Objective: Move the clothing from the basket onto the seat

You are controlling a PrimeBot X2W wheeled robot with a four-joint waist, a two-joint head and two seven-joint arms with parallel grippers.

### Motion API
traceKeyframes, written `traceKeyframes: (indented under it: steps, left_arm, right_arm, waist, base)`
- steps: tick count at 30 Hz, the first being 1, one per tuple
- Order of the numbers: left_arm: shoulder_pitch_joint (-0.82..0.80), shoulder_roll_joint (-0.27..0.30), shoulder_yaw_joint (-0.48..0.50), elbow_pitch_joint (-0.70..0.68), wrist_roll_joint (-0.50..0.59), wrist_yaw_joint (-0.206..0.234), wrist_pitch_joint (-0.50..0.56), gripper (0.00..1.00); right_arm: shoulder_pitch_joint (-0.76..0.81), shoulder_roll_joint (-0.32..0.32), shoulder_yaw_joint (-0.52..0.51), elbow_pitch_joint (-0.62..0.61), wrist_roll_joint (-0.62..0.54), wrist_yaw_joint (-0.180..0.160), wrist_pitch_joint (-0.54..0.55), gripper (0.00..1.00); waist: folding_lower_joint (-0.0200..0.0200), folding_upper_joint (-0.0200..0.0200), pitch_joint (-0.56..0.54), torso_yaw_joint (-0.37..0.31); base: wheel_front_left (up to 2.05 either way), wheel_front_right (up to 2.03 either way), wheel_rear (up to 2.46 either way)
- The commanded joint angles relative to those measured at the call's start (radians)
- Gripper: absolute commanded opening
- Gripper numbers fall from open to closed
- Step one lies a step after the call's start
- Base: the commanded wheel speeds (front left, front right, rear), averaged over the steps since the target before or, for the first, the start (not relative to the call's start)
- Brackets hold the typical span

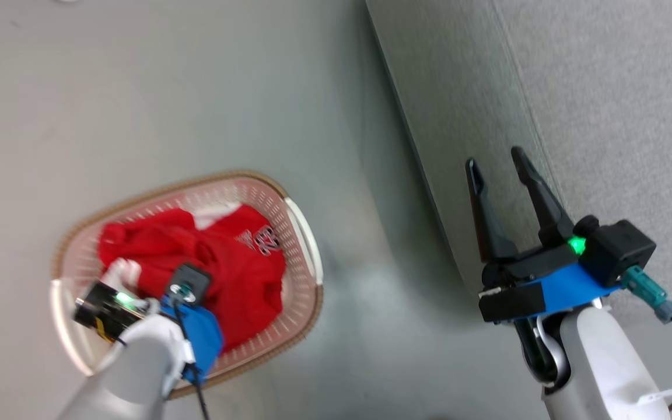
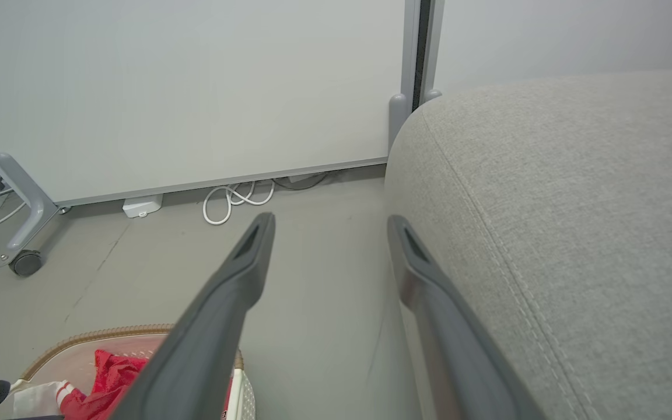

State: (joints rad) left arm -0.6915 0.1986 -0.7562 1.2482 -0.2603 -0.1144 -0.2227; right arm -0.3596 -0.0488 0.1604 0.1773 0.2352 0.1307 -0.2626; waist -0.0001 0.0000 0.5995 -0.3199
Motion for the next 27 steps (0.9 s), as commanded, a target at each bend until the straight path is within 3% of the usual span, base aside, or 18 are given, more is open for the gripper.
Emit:
traceKeyframes:
  steps: [1, 9, 27]
  left_arm:
    - [0.02, -0.023, 0.008, -0.003, -0.013, 0.001, -0.014, 0.0]
    - [0.085, -0.095, 0.006, -0.068, -0.042, -0.008, -0.043, 0.0]
    - [0.177, -0.135, -0.005, -0.424, -0.087, -0.016, -0.044, 0.0]
  right_arm:
    - [0.023, -0.003, -0.005, 0.011, -0.009, 0.0, -0.003, 1.0]
    - [0.09, -0.003, -0.029, 0.044, -0.042, 0.0, 0.021, 1.0]
    - [0.247, -0.003, -0.048, 0.002, -0.055, 0.0, 0.105, 1.0]
  waist:
    - [0.0001, 0.0, -0.129, 0.079]
    - [0.0001, 0.0, -0.337, 0.171]
    - [0.0001, 0.0, -0.593, 0.301]
  base:
    - [0.0, 0.0, 0.0]
    - [0.0, 0.0, 0.0]
    - [0.0, 0.0, 0.0]
